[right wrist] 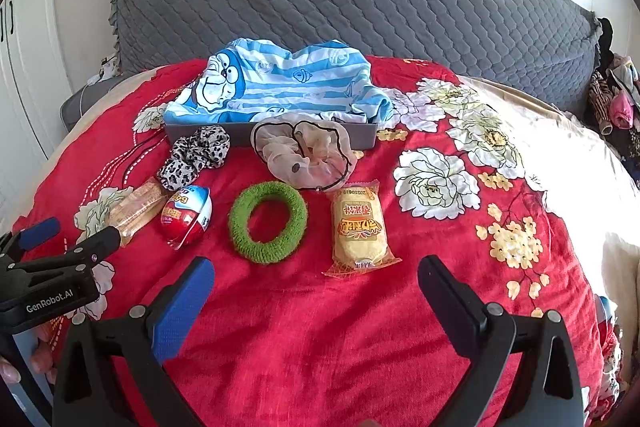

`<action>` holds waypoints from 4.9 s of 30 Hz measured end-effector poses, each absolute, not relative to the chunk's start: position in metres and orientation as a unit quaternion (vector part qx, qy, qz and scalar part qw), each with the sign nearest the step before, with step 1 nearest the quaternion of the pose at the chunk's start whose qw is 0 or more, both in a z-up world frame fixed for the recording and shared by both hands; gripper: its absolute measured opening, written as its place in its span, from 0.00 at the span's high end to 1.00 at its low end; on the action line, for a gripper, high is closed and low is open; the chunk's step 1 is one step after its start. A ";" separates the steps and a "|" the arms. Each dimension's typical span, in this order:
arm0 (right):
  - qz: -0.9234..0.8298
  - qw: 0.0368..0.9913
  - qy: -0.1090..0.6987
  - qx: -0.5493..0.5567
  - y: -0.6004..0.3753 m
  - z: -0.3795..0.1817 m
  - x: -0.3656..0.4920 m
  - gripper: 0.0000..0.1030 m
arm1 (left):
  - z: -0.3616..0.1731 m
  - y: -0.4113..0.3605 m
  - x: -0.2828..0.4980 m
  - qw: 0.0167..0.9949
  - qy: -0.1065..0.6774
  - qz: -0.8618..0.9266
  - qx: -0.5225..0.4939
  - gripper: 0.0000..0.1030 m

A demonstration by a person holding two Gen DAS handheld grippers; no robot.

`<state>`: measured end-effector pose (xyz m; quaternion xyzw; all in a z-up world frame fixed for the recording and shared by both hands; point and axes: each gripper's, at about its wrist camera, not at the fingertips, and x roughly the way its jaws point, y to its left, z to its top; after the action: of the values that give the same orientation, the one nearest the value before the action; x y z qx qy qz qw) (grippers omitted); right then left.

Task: Organize objects
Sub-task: 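Move left tool toward the red egg while right tool approaches the yellow packaged cake, then close left tool on the red egg while right tool closes on the yellow cake, then lift the red egg with left tool while right tool lifts the yellow cake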

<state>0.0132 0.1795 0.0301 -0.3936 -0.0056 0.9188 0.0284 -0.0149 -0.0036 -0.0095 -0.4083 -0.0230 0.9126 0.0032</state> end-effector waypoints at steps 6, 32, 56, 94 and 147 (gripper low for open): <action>0.919 0.032 -0.005 -0.393 0.183 0.027 0.006 0.01 | -0.013 0.003 -0.024 0.010 -0.024 0.913 -0.408 0.00; 0.910 0.051 -0.002 -0.412 0.213 0.007 -0.035 0.01 | -0.038 0.038 -0.063 0.031 -0.009 0.907 -0.419 0.00; 0.901 0.060 -0.015 -0.429 0.233 -0.010 -0.064 0.01 | -0.050 0.051 -0.081 0.040 0.008 0.912 -0.407 0.00; 0.885 0.038 -0.012 -0.464 0.233 -0.032 -0.081 0.37 | -0.066 0.059 -0.089 0.091 -0.035 0.889 -0.447 0.42; 0.892 0.028 0.010 -0.451 0.231 -0.002 -0.055 0.62 | -0.033 0.054 -0.073 0.095 -0.031 0.902 -0.420 0.49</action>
<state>-0.0545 0.2308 -0.0018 -0.4514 0.0098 0.8918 0.0280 -0.0733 0.0539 -0.0334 -0.4204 -0.0311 0.9018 0.0946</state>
